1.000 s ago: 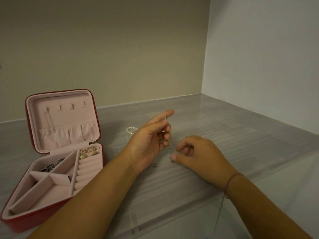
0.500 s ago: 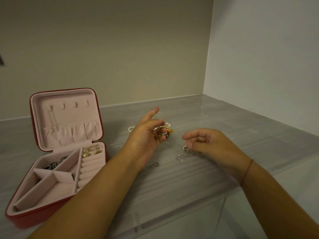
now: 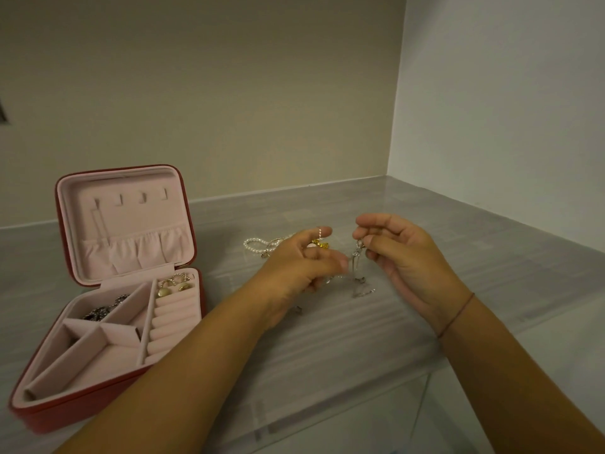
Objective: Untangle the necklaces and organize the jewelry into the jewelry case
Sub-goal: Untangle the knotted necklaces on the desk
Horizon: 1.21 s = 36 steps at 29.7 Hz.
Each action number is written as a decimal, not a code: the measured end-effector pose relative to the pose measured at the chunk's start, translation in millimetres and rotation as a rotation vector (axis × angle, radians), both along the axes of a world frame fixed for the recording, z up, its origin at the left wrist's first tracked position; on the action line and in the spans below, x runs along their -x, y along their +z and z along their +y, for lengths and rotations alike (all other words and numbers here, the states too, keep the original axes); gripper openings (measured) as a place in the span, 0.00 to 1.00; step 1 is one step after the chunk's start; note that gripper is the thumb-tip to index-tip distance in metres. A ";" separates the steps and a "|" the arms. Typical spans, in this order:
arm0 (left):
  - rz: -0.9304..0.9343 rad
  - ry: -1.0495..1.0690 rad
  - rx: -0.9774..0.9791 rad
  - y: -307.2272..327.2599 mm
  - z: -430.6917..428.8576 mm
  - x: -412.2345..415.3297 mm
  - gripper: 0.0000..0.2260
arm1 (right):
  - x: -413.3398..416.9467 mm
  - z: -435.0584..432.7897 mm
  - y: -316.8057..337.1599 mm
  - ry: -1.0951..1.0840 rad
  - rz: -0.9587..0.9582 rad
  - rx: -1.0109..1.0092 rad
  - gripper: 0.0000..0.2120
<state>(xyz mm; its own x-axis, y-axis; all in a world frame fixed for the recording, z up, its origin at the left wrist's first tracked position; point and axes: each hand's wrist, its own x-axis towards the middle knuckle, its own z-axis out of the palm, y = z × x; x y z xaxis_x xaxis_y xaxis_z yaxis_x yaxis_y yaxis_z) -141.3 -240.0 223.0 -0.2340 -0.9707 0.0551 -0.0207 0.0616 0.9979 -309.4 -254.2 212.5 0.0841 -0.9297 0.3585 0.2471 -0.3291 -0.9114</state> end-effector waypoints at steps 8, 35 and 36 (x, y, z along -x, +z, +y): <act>-0.157 0.001 0.044 -3.9 3.5 2.1 0.09 | 1.2 1.9 -6.8 -0.007 0.073 0.064 0.10; 0.311 -0.003 -0.155 -3.3 -6.5 0.7 0.12 | 4.7 11.6 -3.6 0.148 -0.191 -0.154 0.05; 0.369 0.005 -0.175 -2.5 -7.6 -1.2 0.13 | 4.7 10.8 -5.1 0.107 -0.130 -0.131 0.04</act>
<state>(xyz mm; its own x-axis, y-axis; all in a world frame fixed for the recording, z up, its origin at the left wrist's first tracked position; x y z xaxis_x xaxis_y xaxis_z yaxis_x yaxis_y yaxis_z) -140.1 -247.6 220.5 -0.2248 -0.9739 -0.0320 0.3409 -0.1094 0.9337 -314.1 -243.5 207.4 0.1455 -0.9573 0.2499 0.3929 -0.1759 -0.9026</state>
